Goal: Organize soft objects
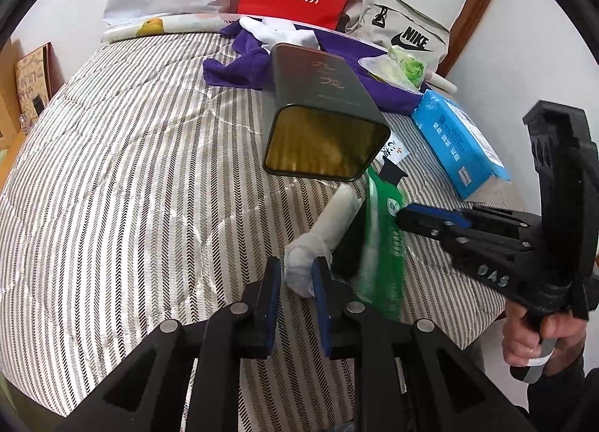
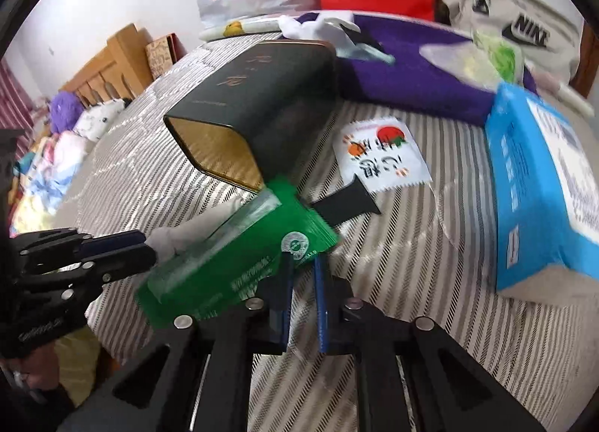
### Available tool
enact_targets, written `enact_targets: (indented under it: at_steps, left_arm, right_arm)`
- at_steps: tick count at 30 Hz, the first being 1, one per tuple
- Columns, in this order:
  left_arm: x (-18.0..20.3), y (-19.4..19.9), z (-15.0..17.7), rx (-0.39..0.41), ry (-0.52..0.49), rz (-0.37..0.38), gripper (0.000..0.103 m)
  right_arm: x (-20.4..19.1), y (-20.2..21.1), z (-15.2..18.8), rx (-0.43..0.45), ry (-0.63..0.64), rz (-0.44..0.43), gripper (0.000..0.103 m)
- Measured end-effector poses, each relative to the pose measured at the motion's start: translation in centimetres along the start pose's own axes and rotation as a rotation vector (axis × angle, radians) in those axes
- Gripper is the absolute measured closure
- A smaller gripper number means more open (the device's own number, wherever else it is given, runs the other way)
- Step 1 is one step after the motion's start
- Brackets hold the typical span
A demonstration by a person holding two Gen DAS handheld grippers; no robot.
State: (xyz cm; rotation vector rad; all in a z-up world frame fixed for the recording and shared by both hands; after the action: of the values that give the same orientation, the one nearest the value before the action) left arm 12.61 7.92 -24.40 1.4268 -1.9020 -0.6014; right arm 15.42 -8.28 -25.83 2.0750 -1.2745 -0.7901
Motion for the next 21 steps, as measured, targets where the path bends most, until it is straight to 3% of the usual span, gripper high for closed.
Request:
enact_targets:
  at_steps: [6, 10, 11, 14, 19, 21]
  left_arm:
    - [-0.8, 0.8, -0.3, 0.026, 0.016, -0.028, 0.086]
    - [-1.5, 1.2, -0.5, 0.038, 0.018, -0.055, 0.086]
    - [-1.8, 1.3, -0.6, 0.042, 0.022, -0.062, 0.086]
    - [-2.5, 1.4, -0.7, 0.042, 0.047, -0.037, 0.086]
    - [-2.4, 1.4, -0.6, 0.036, 0.017, -0.017, 0.083]
    - [-2.5, 1.3, -0.5, 0.034, 0.028, -0.012, 0.083]
  right_arm:
    - [0.7, 1.8, 0.6, 0.006, -0.002, -0.006, 0.103]
    - [0.5, 2.1, 1.3, -0.056, -0.051, -0.027, 0.098]
    - [0.1, 2.1, 1.5, -0.064, -0.062, -0.048, 0.092]
    - [-1.5, 1.6, 1.9, -0.072, -0.070, -0.082, 0.053]
    - [-2.8, 0.9, 1.5, -0.066, -0.132, -0.086, 0.045]
    - [-3.0, 0.5, 1.2, -0.051, -0.157, -0.085, 0.047]
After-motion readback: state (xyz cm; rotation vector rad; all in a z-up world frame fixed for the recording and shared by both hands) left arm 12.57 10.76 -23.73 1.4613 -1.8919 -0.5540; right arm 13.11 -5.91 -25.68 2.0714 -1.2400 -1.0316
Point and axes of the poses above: each gripper's, at about its wrist camera, not at the fingertips, and y roughly against the way its jaws point, x to its right, z to its underside, the point moved 5 cm from there along -y, roughly the way its jaws point, and after that the axes turned 10 degrees about x, right-handed, at the moved point
